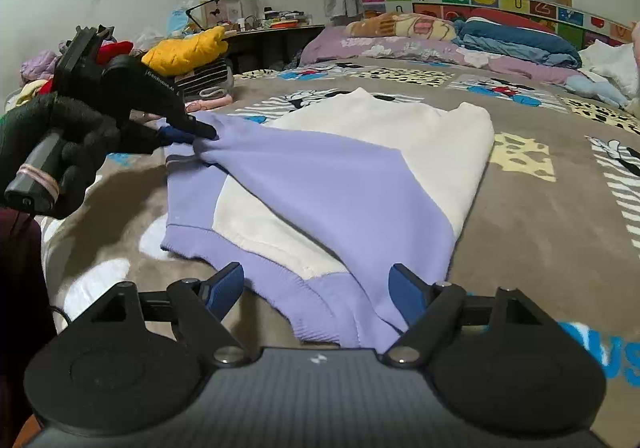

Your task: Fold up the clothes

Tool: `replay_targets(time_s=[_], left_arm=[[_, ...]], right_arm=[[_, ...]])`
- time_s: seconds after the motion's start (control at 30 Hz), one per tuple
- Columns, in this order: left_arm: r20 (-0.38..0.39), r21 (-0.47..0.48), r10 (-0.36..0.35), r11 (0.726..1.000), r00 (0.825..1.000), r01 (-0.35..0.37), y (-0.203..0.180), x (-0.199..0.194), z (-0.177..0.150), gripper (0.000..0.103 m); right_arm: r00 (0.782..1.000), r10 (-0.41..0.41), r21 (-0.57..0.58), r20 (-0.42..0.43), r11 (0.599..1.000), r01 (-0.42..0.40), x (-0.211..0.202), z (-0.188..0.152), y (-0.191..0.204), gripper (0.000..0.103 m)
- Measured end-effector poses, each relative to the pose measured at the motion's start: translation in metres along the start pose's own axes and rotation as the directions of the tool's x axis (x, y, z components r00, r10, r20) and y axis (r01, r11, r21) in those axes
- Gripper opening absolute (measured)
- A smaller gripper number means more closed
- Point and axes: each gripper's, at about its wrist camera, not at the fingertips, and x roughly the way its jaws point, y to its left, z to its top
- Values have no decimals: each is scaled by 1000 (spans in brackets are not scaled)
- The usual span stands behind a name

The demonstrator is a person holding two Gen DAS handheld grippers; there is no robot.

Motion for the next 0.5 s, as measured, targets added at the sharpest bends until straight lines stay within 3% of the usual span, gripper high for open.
replay_targets(time_s=[0.17,0.5], left_arm=[[28,-68,-113,991,993,114,-29,1,16,2],[8,-64,-201,977,980,201,-92,37,24,2]], right_arm=[[1000,10,16,4,1000,-10,-1,-1,-3,79],[999,27,62,19,998,-29,-8,-3,-12,79]])
